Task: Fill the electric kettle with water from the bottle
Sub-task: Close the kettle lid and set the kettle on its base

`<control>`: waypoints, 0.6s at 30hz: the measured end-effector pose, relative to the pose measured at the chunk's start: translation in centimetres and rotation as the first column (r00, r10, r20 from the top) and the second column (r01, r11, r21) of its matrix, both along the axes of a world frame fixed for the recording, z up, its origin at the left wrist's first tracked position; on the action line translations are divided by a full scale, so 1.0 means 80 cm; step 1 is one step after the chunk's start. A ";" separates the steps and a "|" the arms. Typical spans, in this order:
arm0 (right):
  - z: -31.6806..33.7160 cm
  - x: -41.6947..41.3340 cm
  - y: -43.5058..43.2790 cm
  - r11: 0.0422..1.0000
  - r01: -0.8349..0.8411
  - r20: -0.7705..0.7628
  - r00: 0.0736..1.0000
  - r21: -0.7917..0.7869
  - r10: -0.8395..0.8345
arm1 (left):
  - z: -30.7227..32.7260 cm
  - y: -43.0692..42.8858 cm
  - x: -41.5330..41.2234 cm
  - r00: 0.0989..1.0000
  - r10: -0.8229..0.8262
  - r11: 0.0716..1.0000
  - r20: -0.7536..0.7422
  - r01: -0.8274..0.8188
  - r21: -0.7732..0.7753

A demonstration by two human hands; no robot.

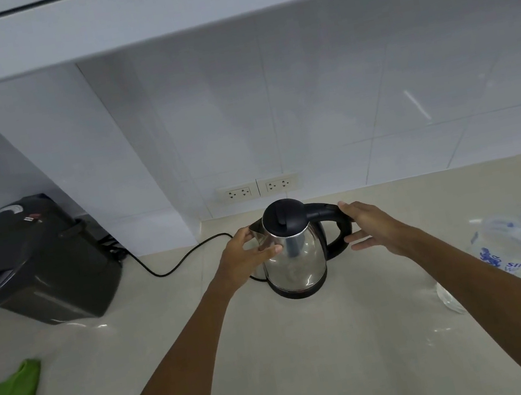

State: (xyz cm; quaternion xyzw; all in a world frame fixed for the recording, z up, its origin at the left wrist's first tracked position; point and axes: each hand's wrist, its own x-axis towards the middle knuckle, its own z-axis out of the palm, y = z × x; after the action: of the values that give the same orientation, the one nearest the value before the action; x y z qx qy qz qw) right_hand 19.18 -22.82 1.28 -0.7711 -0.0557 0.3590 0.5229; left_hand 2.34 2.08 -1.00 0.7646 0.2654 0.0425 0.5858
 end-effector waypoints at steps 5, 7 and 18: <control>0.000 -0.002 0.001 1.000 0.012 0.008 1.000 0.004 -0.013 | 0.001 0.000 -0.001 1.000 -0.002 1.000 -0.020 0.002 0.016; 0.000 -0.002 0.001 1.000 0.022 0.009 1.000 0.007 -0.022 | 0.000 0.001 -0.001 0.999 -0.001 1.000 -0.035 0.002 0.026; -0.005 -0.003 0.004 0.999 0.041 0.026 0.999 0.005 -0.041 | -0.001 0.003 -0.001 0.998 0.001 0.999 -0.059 0.002 0.049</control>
State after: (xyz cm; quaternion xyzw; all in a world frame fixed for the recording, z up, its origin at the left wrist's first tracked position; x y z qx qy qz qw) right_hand 18.95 -22.53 0.89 -0.7755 -0.0475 0.3379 0.5312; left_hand 2.28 2.33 -1.12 0.7799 0.2812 0.0262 0.5586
